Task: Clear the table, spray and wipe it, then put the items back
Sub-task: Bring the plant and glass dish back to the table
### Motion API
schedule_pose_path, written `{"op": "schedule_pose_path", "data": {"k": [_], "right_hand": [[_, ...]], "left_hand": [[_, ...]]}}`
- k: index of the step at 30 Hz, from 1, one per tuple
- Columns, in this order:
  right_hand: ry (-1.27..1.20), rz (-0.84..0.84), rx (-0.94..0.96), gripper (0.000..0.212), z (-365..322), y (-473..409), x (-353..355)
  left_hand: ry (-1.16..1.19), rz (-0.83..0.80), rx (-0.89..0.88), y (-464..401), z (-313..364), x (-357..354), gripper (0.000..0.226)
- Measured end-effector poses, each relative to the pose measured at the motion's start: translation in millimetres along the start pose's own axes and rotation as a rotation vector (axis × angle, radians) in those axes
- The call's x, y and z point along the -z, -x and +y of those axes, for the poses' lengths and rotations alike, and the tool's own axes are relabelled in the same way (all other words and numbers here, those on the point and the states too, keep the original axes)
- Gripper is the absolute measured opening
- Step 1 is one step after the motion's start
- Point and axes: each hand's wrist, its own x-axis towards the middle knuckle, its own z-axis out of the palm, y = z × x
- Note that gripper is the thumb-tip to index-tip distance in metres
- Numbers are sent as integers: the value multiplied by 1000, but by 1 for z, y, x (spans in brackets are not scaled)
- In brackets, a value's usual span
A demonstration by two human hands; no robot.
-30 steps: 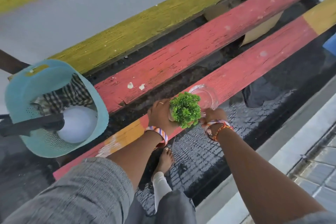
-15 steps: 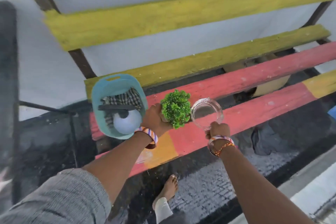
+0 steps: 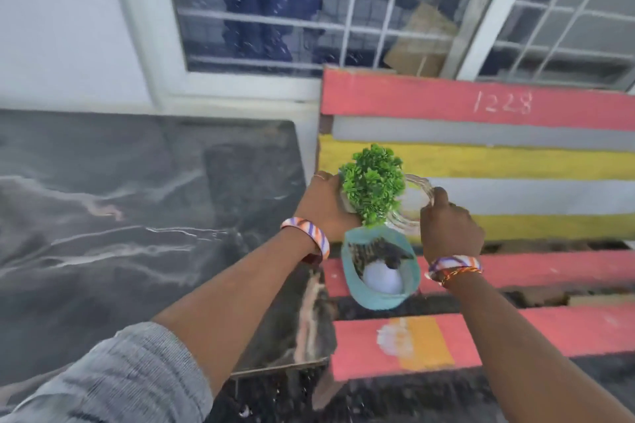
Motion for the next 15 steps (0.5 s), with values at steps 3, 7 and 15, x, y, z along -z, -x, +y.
{"op": "schedule_pose_path", "data": {"k": [3,7,15], "right_hand": [[-31,-6,55,42,-52,-5,8],[-180,-119,28,54,-116,-15,14],[-712,-410,-80,32,-209,-63,-43]], "left_hand": [[-31,52,14,11,-20,60,52],[-41,140,88,18,-56,122,63],[-33,343,235,-14,-127,196,48]]}}
